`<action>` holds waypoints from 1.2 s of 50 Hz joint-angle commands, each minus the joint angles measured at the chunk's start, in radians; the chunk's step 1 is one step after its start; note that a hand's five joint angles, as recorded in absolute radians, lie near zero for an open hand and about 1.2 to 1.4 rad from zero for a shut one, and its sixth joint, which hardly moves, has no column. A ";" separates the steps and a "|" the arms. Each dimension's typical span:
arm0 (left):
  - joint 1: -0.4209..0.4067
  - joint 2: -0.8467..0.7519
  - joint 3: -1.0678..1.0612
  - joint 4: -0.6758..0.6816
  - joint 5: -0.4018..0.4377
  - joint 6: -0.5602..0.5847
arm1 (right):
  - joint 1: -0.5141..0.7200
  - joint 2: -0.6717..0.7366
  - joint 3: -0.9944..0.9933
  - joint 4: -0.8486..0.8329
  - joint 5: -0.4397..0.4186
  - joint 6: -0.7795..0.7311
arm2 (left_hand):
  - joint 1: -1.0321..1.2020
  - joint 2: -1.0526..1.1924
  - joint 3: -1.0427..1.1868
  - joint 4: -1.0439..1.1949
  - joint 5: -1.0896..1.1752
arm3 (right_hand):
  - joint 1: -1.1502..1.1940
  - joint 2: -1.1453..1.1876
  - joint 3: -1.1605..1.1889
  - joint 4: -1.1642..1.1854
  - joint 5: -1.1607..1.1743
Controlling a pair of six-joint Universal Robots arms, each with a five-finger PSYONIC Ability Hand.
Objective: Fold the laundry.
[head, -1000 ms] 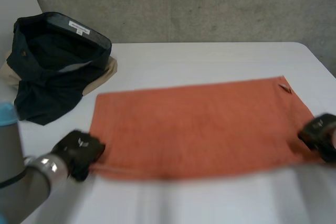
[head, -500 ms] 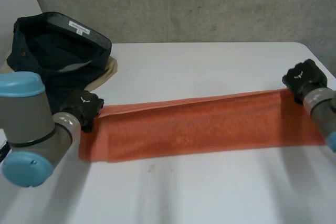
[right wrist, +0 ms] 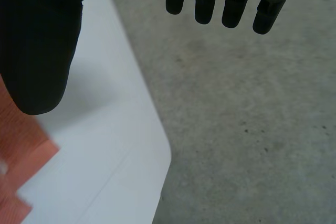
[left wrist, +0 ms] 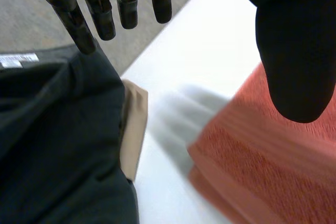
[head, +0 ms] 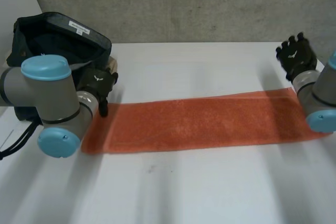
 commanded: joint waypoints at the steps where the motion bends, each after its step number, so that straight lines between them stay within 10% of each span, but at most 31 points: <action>1: -0.004 0.105 -0.042 0.001 0.004 -0.073 | -0.030 -0.200 0.096 0.157 -0.024 0.245 | -0.031 -0.038 -0.040 -0.031 -0.050 | -0.050 -0.038 -0.036 -0.038 -0.046; 10: -0.001 0.181 -0.166 0.007 0.010 -0.080 | -0.240 -0.316 0.274 0.592 -0.240 0.274 | -0.031 -0.038 -0.040 -0.031 -0.050 | 0.063 0.075 0.077 0.075 0.066; 22: -0.022 0.176 -0.232 0.070 0.050 -0.082 | -0.349 -0.288 0.472 0.333 -0.309 0.162 | -0.031 -0.038 -0.040 -0.031 -0.050 | 0.386 0.398 0.400 0.398 0.389; 26: -0.030 0.176 -0.235 0.076 0.050 -0.082 | -0.352 -0.233 0.471 0.268 -0.302 0.159 | -0.031 -0.038 -0.040 -0.031 -0.050 | 1.170 1.182 1.184 1.182 1.173; 40: -0.030 0.285 -0.289 0.076 0.053 -0.083 | -0.469 -0.317 0.449 0.105 -0.090 0.064 | -0.031 -0.038 -0.040 -0.031 -0.050 | 1.172 1.184 1.186 1.184 1.175; 44: -0.025 0.309 -0.312 0.077 0.054 -0.083 | -0.467 -0.325 0.449 0.116 -0.133 0.015 | -0.031 -0.038 -0.040 -0.031 -0.050 | 1.172 1.184 1.186 1.184 1.175; 48: -0.027 0.320 -0.332 0.083 0.056 -0.085 | -0.454 -0.331 0.506 0.128 -0.254 0.024 | -0.031 -0.038 -0.040 -0.031 -0.050 | 0.050 0.062 0.064 0.062 0.054; 53: -0.031 0.320 -0.343 0.088 0.056 -0.085 | -0.455 -0.351 0.560 0.183 -0.447 0.113 | -0.031 -0.038 -0.040 -0.031 -0.050 | 0.057 0.069 0.071 0.069 0.061; 60: -0.033 0.320 -0.343 0.088 0.056 -0.085 | -0.455 -0.331 0.547 0.274 -0.478 0.169 | -0.031 -0.038 -0.040 -0.031 -0.050 | 0.204 0.216 0.218 0.216 0.207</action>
